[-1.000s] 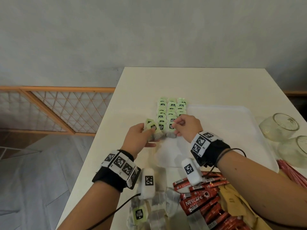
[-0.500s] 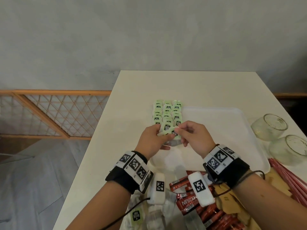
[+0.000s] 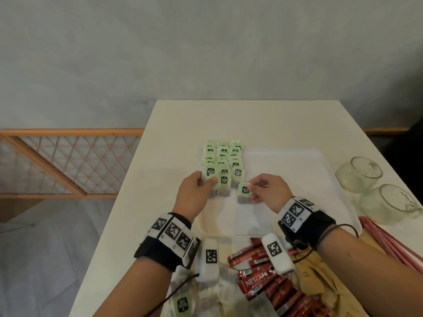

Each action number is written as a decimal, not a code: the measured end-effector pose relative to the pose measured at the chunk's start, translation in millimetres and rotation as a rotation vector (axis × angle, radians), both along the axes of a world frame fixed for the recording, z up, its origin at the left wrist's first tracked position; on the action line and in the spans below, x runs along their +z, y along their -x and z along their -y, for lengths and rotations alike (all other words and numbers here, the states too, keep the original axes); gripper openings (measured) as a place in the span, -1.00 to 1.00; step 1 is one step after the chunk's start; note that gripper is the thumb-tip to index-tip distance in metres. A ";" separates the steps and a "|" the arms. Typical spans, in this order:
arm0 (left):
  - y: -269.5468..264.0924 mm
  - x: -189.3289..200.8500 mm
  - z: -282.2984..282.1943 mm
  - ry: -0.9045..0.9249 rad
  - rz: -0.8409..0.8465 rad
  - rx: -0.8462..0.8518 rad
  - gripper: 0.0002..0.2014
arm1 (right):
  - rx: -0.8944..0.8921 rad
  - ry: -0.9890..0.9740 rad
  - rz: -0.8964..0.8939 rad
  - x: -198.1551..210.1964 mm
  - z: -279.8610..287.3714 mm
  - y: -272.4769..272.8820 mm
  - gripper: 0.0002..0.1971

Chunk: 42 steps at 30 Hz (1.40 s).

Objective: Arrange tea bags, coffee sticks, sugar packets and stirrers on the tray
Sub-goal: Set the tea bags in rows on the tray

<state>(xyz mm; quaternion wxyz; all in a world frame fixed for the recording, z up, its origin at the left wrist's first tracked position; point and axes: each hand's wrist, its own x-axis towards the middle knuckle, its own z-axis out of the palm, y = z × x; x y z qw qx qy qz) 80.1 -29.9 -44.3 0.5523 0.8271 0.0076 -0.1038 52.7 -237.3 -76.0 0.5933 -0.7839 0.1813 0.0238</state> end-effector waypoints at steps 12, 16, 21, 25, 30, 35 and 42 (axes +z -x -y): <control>-16.1 -4.4 -18.0 0.151 -0.084 0.064 -0.82 | -0.035 0.125 0.078 0.2 -16.0 -31.4 -0.96; -13.7 -7.9 -17.0 0.170 -0.090 0.059 -0.77 | -0.025 0.156 0.052 4.2 -16.4 -34.2 -0.93; -5.5 -3.2 -10.7 0.172 -0.087 -0.019 -0.76 | -0.024 0.211 0.143 15.2 -14.3 -27.4 -0.87; 2.3 3.1 0.5 0.162 -0.064 -0.118 -0.88 | 0.162 0.011 0.146 36.0 -25.9 -13.6 -0.93; 8.2 7.8 12.5 0.122 -0.044 -0.165 -0.78 | 0.183 -0.006 0.158 39.2 -25.3 -11.3 -0.92; 3.9 4.3 0.6 0.072 -0.031 -0.125 -0.73 | 0.089 0.035 0.175 40.7 -10.5 -13.0 -0.88; -11.7 0.8 -30.1 0.138 -0.002 0.070 -0.85 | 0.199 0.214 -0.062 8.9 9.1 -3.9 -0.90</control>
